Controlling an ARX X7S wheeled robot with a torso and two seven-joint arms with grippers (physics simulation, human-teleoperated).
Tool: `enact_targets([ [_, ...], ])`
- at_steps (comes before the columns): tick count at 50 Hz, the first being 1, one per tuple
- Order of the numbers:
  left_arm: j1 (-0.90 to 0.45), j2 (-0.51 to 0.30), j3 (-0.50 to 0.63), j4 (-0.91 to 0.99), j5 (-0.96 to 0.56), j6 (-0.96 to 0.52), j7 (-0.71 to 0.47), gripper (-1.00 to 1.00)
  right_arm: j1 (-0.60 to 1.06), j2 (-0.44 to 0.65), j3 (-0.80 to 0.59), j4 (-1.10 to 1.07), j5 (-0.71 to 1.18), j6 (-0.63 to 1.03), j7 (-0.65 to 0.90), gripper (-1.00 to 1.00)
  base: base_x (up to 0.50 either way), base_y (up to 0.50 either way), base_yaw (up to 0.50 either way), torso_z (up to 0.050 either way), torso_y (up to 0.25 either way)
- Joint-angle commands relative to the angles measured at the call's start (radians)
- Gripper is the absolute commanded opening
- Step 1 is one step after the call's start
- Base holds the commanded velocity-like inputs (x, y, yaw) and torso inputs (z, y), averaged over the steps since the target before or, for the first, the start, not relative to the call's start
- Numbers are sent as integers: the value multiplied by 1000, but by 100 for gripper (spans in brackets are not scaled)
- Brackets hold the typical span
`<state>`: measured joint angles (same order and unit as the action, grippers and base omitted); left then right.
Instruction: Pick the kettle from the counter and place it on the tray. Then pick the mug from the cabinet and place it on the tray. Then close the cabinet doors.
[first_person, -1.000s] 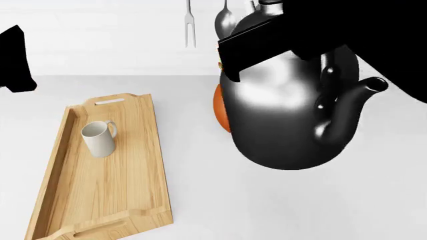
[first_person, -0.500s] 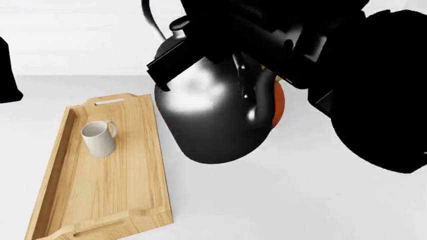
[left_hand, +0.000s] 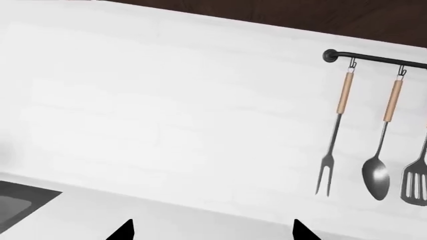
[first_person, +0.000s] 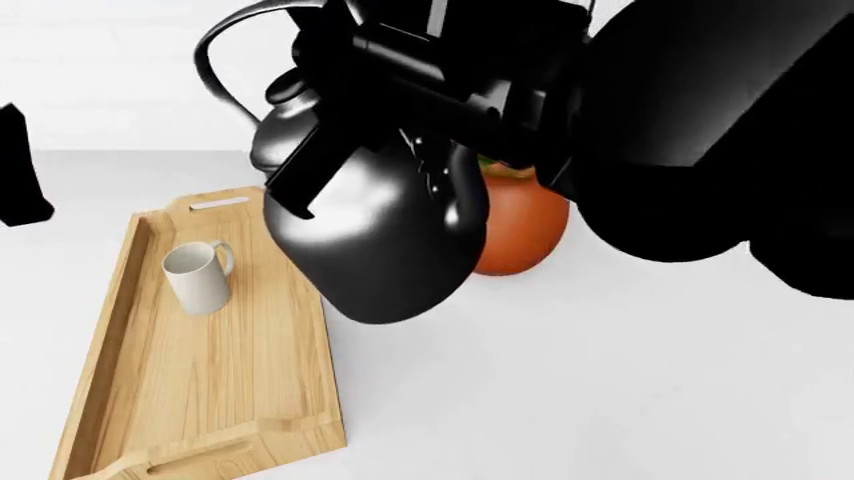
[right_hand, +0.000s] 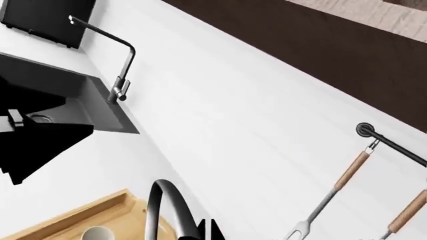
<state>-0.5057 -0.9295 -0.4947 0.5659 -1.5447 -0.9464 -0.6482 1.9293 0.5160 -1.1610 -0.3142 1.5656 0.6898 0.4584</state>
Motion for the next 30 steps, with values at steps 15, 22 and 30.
enact_targets([
  [15,53,17,-27,-7,39,11,31,100,-55,-76,57,85,-149,-143,-214,-100,0,0,0,0,1],
  [22,73,18,-50,-11,47,14,40,100,-99,-101,83,128,-158,-208,-232,-100,0,0,0,1,0],
  [30,122,1,-159,-15,30,13,39,100,-168,-120,96,174,-185,-280,-260,-100,0,0,0,0,0],
])
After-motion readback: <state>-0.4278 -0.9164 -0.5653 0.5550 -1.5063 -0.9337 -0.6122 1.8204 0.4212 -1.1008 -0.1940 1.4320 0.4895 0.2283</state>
